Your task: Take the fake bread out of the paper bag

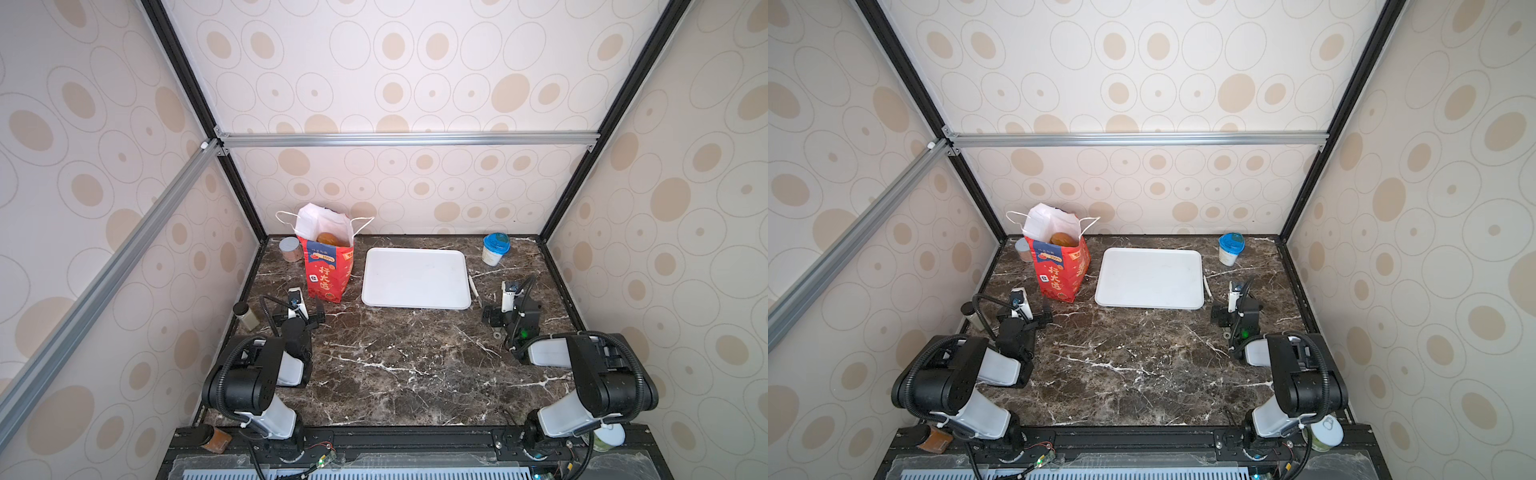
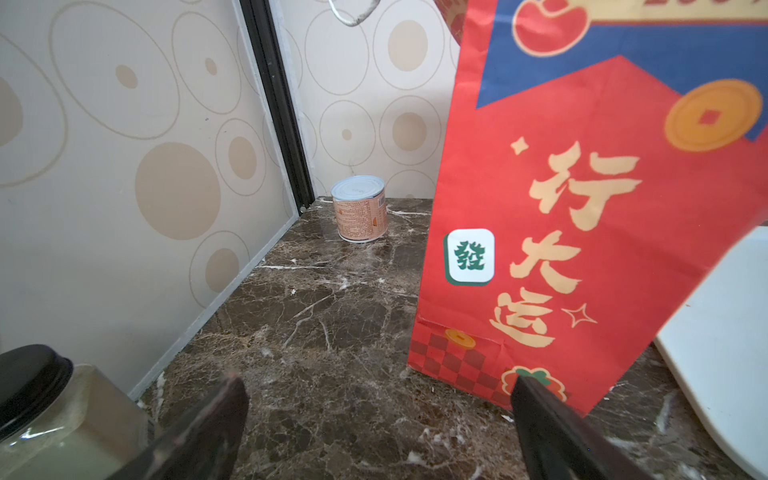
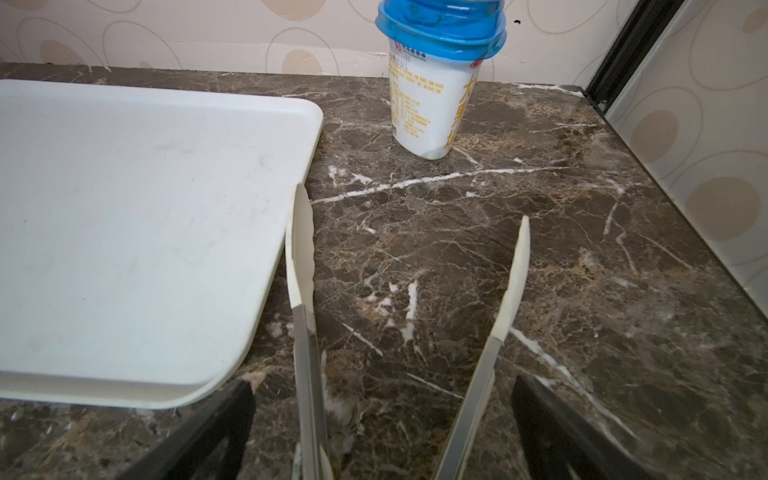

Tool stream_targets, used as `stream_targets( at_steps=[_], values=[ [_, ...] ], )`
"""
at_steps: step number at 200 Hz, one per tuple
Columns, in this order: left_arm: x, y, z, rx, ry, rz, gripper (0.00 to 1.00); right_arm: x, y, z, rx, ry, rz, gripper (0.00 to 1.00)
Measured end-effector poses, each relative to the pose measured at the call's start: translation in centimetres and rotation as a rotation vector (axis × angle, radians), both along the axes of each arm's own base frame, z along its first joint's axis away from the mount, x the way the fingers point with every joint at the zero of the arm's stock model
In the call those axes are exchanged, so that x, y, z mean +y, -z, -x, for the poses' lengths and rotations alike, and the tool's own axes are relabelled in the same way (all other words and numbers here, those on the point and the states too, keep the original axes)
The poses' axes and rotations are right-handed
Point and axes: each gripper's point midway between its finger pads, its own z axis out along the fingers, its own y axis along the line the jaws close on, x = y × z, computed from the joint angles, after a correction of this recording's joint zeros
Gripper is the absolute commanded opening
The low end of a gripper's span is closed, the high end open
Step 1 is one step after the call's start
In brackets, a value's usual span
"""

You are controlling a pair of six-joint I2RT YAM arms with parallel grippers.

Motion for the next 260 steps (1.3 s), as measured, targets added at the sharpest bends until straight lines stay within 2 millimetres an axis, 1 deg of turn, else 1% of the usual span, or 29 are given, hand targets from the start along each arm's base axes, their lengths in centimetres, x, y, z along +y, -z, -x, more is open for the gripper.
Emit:
stream_targets(
  at_steps=[33, 48, 62, 72, 83, 102, 115, 125, 138, 160, 173, 180, 192, 195, 198, 200, 201, 202, 207, 210, 225, 234, 242, 253, 260],
  values=[
    [0.0, 0.0, 0.0, 0.000, 0.004, 0.001, 1.00, -0.4, 0.0, 0.0, 0.007, 0.021, 0.005, 1.00],
    [0.3, -0.2, 0.1, -0.001, -0.014, 0.004, 1.00, -0.4, -0.5, -0.1, 0.027, 0.022, 0.007, 1.00],
    [0.6, -1.0, 0.3, -0.008, -0.031, 0.003, 1.00, -0.4, -2.6, -0.6, 0.014, 0.022, 0.005, 1.00],
    [0.8, -1.9, 0.4, -0.018, -0.044, 0.002, 1.00, -0.5, -4.7, -0.8, -0.020, 0.028, -0.001, 1.00],
    [1.1, -3.0, 0.3, -0.031, -0.063, 0.002, 1.00, -0.7, -7.5, -0.7, -0.073, 0.049, -0.019, 1.00],
    [1.2, -4.8, -0.1, -0.033, -0.083, 0.014, 1.00, -1.3, -11.3, -0.1, -0.126, 0.098, -0.065, 1.00],
    [1.3, -5.9, -0.4, -0.015, -0.101, 0.040, 1.00, -1.2, -13.1, 0.3, -0.151, 0.102, -0.100, 0.99],
    [1.3, -6.6, -0.6, 0.008, -0.130, 0.067, 1.00, -0.9, -13.7, 0.7, -0.150, 0.094, -0.125, 0.98],
    [1.3, -7.4, -0.6, 0.044, -0.163, 0.106, 1.00, -0.4, -13.6, 1.1, -0.119, 0.082, -0.147, 0.95],
    [1.0, -8.3, -0.1, 0.132, -0.191, 0.182, 1.00, 1.1, -12.4, 1.6, -0.023, 0.048, -0.166, 0.91],
    [0.6, -9.8, 0.0, 0.180, -0.185, 0.223, 1.00, 2.3, -12.0, 1.8, 0.027, 0.014, -0.170, 0.91],
    [0.3, -10.8, -0.1, 0.203, -0.172, 0.244, 1.00, 2.9, -12.1, 1.7, 0.043, -0.002, -0.172, 0.92],
    [-0.5, -13.4, -0.7, 0.232, -0.140, 0.283, 0.99, 4.5, -12.2, 1.6, 0.066, -0.045, -0.174, 0.93],
    [-0.8, -14.4, -1.0, 0.234, -0.129, 0.293, 0.99, 4.9, -12.2, 1.6, 0.070, -0.056, -0.174, 0.93],
    [-0.9, -14.9, -1.2, 0.237, -0.123, 0.300, 0.99, 5.3, -12.2, 1.5, 0.074, -0.068, -0.174, 0.93],
    [-1.1, -15.7, -1.4, 0.242, -0.115, 0.307, 0.99, 5.6, -12.2, 1.5, 0.078, -0.075, -0.174, 0.93],
    [-1.1, -15.7, -1.4, 0.242, -0.115, 0.307, 0.99, 5.7, -12.3, 1.5, 0.078, -0.078, -0.174, 0.93],
    [-1.3, -16.2, -1.6, 0.240, -0.107, 0.312, 0.99, 5.9, -12.3, 1.5, 0.079, -0.081, -0.173, 0.93],
    [-1.6, -17.4, -2.0, 0.242, -0.092, 0.325, 0.98, 6.7, -12.3, 1.4, 0.089, -0.100, -0.173, 0.93],
    [-1.8, -18.5, -2.3, 0.236, -0.079, 0.335, 0.98, 7.1, -12.3, 1.3, 0.093, -0.113, -0.173, 0.93],
    [-2.7, -22.1, -3.7, 0.226, -0.020, 0.378, 0.98, 9.2, -12.0, 1.0, 0.120, -0.164, -0.168, 0.93],
    [-3.0, -23.5, -4.4, 0.230, 0.018, 0.405, 0.97, 10.5, -11.8, 0.8, 0.136, -0.193, -0.163, 0.92],
    [-2.8, -24.6, -5.0, 0.230, 0.037, 0.427, 0.95, 11.6, -11.7, 0.7, 0.148, -0.218, -0.159, 0.92],
    [-2.3, -25.2, -6.3, 0.252, 0.055, 0.458, 0.91, 12.7, -11.5, 0.6, 0.160, -0.246, -0.153, 0.92],
    [-1.7, -25.6, -7.2, 0.261, 0.060, 0.473, 0.85, 13.5, -11.5, 0.6, 0.166, -0.264, -0.151, 0.92]
  ],
)
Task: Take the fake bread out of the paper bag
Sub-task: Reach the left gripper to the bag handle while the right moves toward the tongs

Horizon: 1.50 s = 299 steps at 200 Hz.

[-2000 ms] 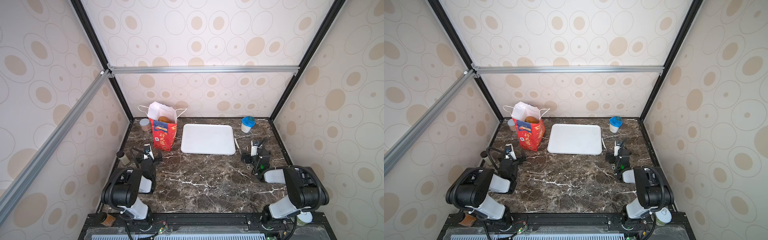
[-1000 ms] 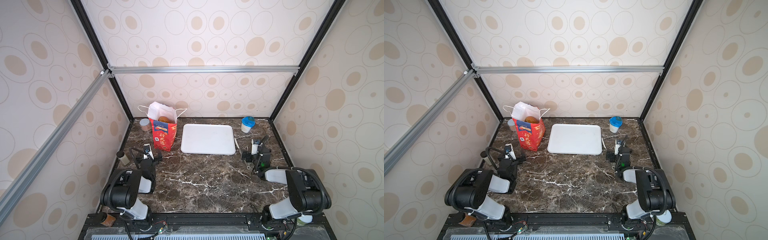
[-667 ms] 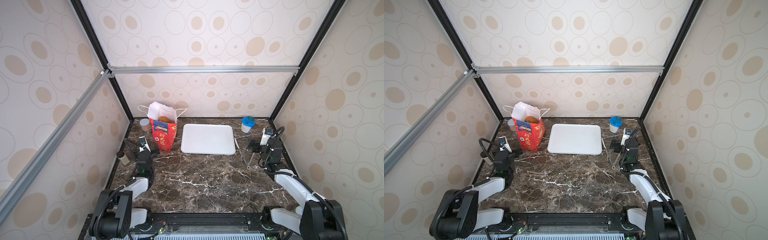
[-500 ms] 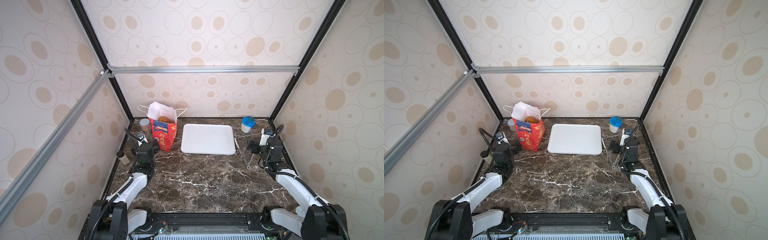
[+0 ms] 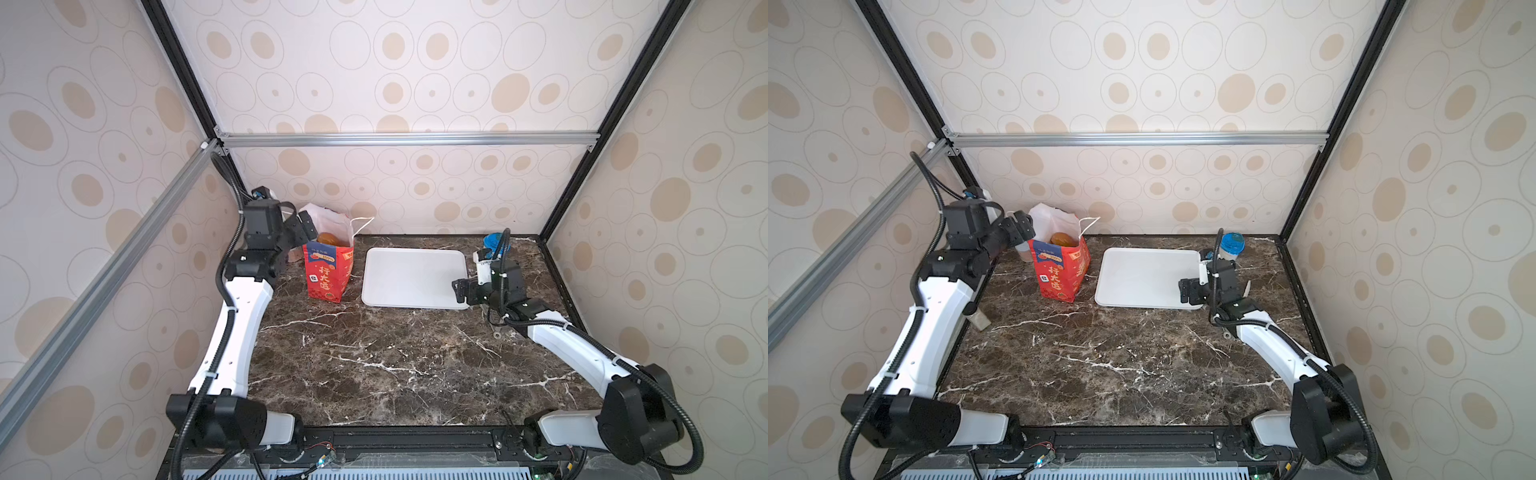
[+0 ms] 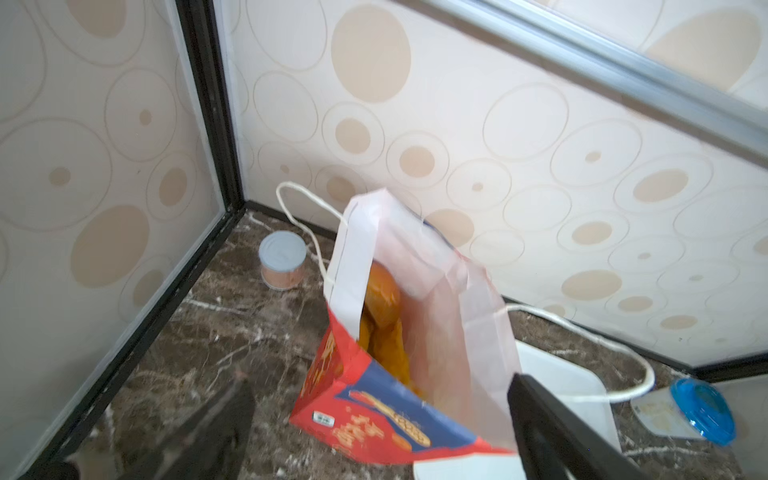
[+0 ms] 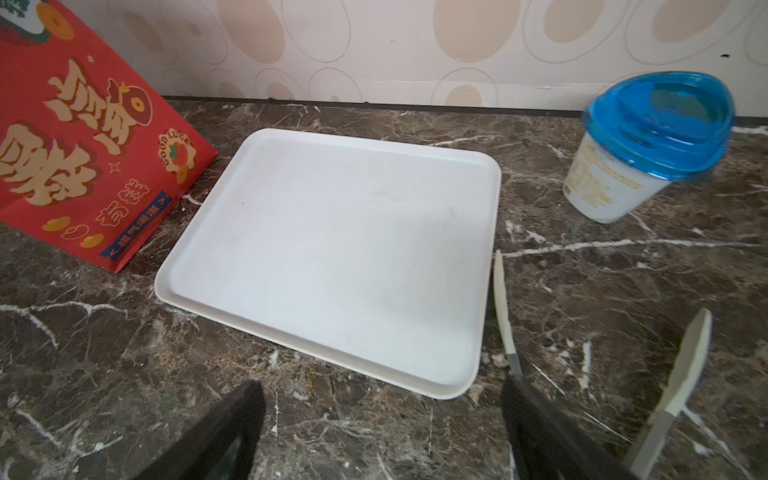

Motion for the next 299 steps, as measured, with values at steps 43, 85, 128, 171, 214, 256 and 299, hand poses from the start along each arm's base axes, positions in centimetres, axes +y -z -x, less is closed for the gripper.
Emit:
stream_targets(
  at_steps=[43, 85, 128, 171, 214, 256, 299],
  values=[
    [2.6, 4.2, -6.2, 0.137, 0.038, 0.130, 0.53, 2.2, 0.5, 0.0, 0.020, -0.057, -0.002, 0.90],
    [2.4, 12.2, -8.0, 0.343, 0.065, 0.205, 0.59, 2.6, 1.3, -0.1, 0.035, -0.065, 0.003, 0.90],
    [1.5, 12.5, -8.9, 0.354, 0.114, 0.244, 0.59, 2.9, 2.0, -0.3, 0.044, -0.070, 0.005, 0.89],
    [1.2, 10.9, -10.6, 0.304, 0.141, 0.254, 0.56, 3.1, 2.5, -0.4, 0.054, -0.075, 0.004, 0.88],
    [1.4, 12.6, -11.8, 0.334, 0.133, 0.267, 0.41, 3.2, 3.1, -0.1, 0.068, -0.085, 0.001, 0.87],
    [1.2, 13.3, -12.3, 0.351, 0.128, 0.267, 0.16, 3.0, 3.9, 0.4, 0.087, -0.087, 0.007, 0.85],
    [0.4, 12.2, -12.7, 0.330, 0.132, 0.248, 0.00, 2.9, 4.5, 0.6, 0.099, -0.086, 0.012, 0.84]
  ],
)
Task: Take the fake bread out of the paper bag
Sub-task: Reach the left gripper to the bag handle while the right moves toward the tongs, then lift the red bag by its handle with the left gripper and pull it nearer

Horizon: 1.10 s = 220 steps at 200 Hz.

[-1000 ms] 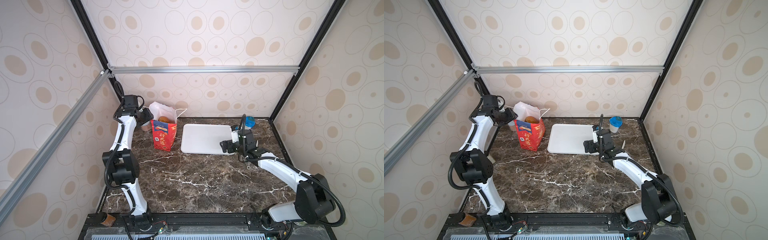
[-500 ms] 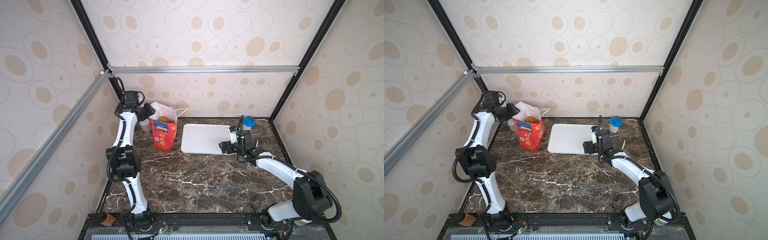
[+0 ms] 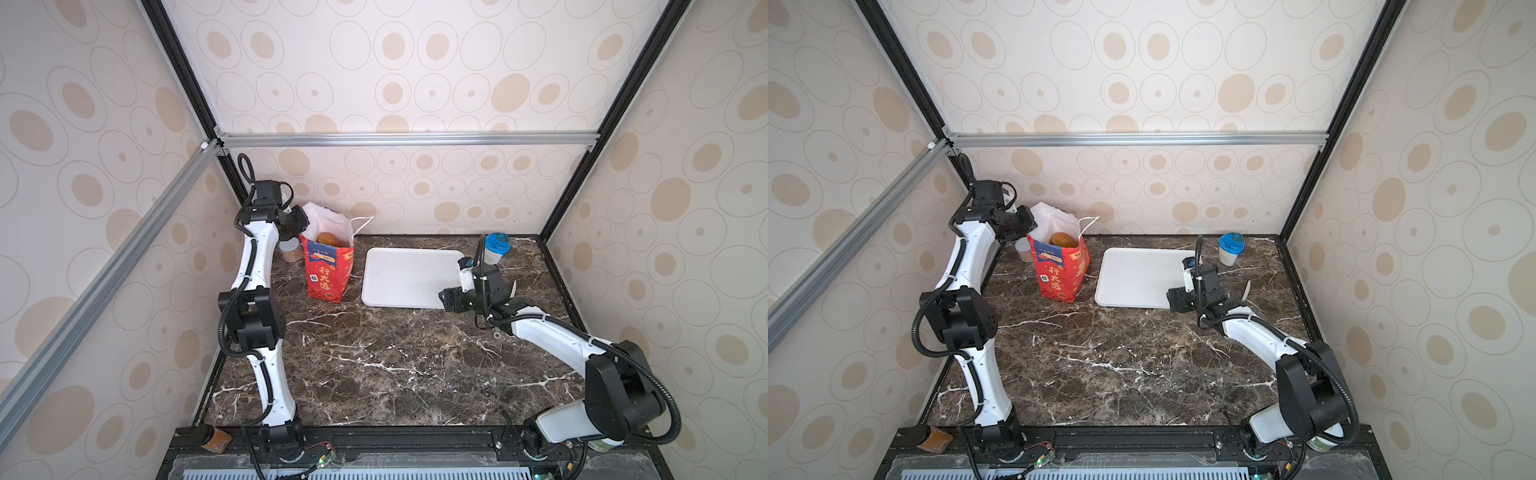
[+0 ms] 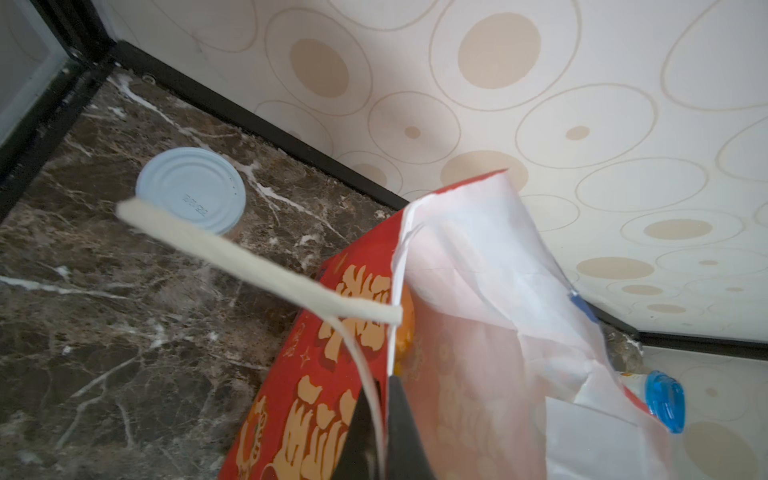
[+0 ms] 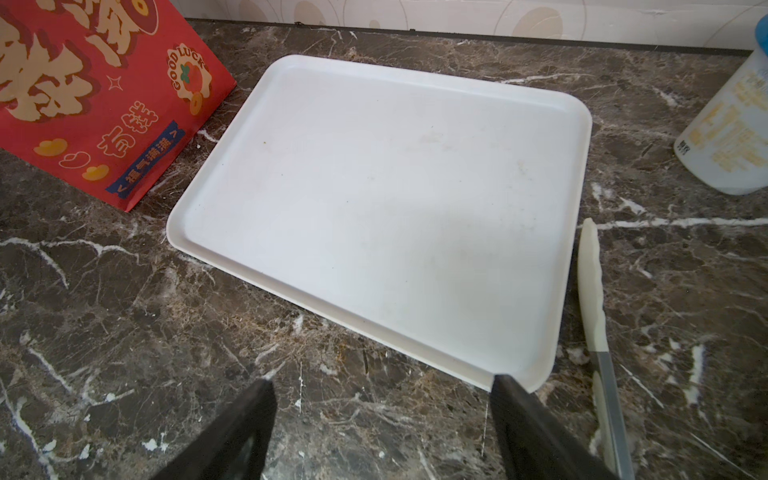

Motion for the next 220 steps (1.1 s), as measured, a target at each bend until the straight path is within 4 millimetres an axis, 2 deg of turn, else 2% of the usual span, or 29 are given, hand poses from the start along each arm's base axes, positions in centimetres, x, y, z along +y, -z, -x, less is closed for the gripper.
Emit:
stream_targets(
  at_steps=[54, 83, 111, 124, 145, 163, 184, 199, 220],
  values=[
    [-0.6, -0.8, 0.1, -0.004, -0.005, -0.064, 0.00, -0.1, 0.1, 0.2, 0.007, 0.000, 0.003, 0.84],
    [-1.2, -2.9, 0.1, -0.043, -0.002, -0.149, 0.00, -0.3, -0.4, 0.7, 0.009, 0.000, 0.001, 0.84],
    [-2.5, -5.0, -0.1, -0.102, 0.023, -0.225, 0.00, -0.5, -2.0, 1.2, -0.006, 0.002, -0.010, 0.83],
    [-3.1, -5.2, 0.0, -0.111, 0.039, -0.271, 0.00, -0.6, -3.1, 1.2, -0.028, 0.006, -0.020, 0.82],
    [-4.0, -4.6, 0.3, -0.106, 0.073, -0.350, 0.00, -0.8, -4.4, 1.6, -0.052, 0.013, -0.030, 0.82],
    [-5.3, -2.7, 1.6, -0.075, 0.130, -0.404, 0.00, -1.1, -4.7, 2.1, -0.048, 0.020, -0.029, 0.82],
    [-7.7, -0.7, 4.2, -0.086, 0.218, -0.454, 0.00, -1.5, -4.7, 2.6, -0.036, 0.030, -0.024, 0.83],
    [-10.1, -0.3, 7.0, -0.128, 0.298, -0.493, 0.00, -1.8, -4.6, 3.1, -0.021, 0.035, -0.017, 0.83],
    [-12.6, 0.5, 11.0, -0.181, 0.395, -0.522, 0.00, -2.3, -4.6, 4.0, 0.006, 0.041, -0.004, 0.87]
  ],
)
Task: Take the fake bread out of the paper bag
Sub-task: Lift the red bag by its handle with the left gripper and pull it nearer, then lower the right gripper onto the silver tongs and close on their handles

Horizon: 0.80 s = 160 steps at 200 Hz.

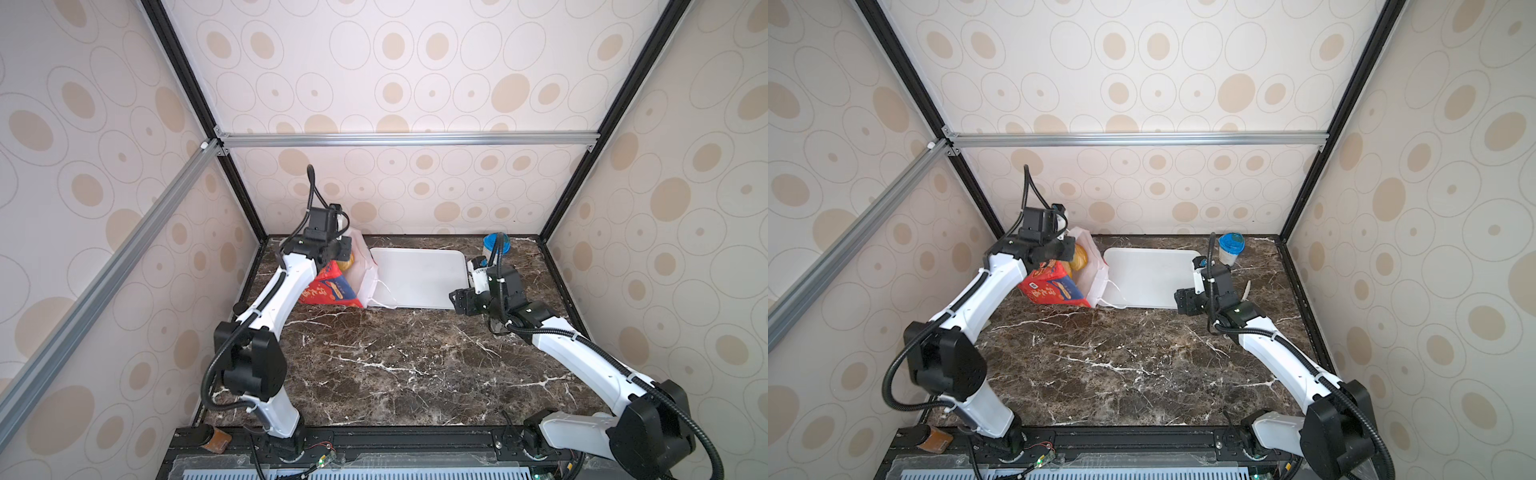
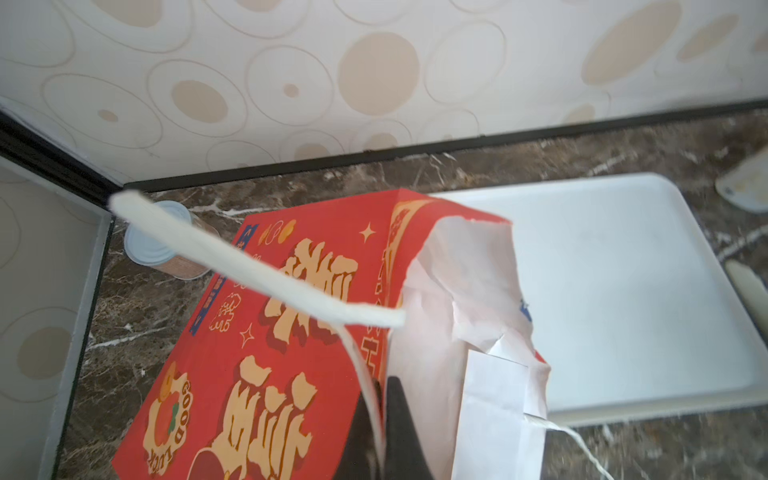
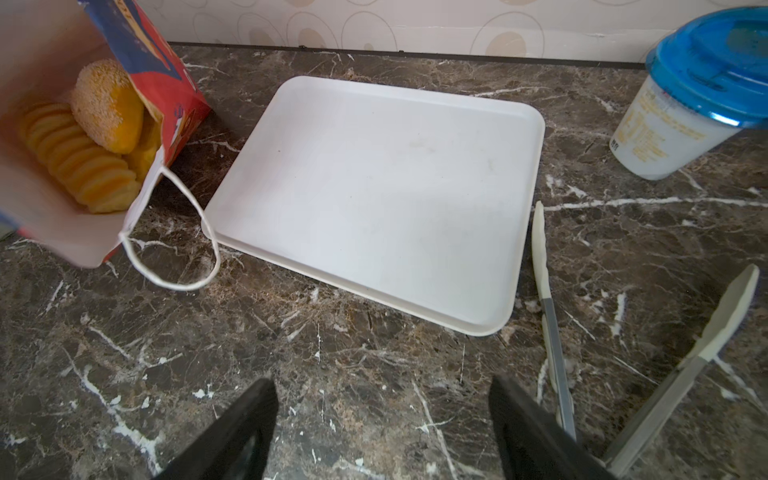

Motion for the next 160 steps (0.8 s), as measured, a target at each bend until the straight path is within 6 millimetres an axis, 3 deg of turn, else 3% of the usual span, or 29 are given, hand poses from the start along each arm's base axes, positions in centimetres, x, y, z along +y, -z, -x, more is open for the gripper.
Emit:
stream_targets(
  at_steps=[34, 81, 114, 160],
  values=[
    [-1.8, 0.8, 5.0, -0.078, 0.136, 0.014, 0.00, -1.7, 0.1, 0.6, 0.059, 0.040, 0.021, 0.94],
    [-3.0, 3.5, 11.3, -0.124, 0.304, 0.053, 0.00, -7.2, 2.6, 1.4, 0.158, 0.211, 0.046, 0.98],
    [-4.2, 3.9, 14.4, -0.159, 0.418, 0.087, 0.00, -10.4, 5.5, 2.6, 0.246, 0.315, 0.074, 0.99],
    [-6.0, 5.7, 17.0, -0.145, 0.552, 0.087, 0.00, -12.3, 8.6, 3.1, 0.346, 0.372, 0.096, 1.00]
  ],
)
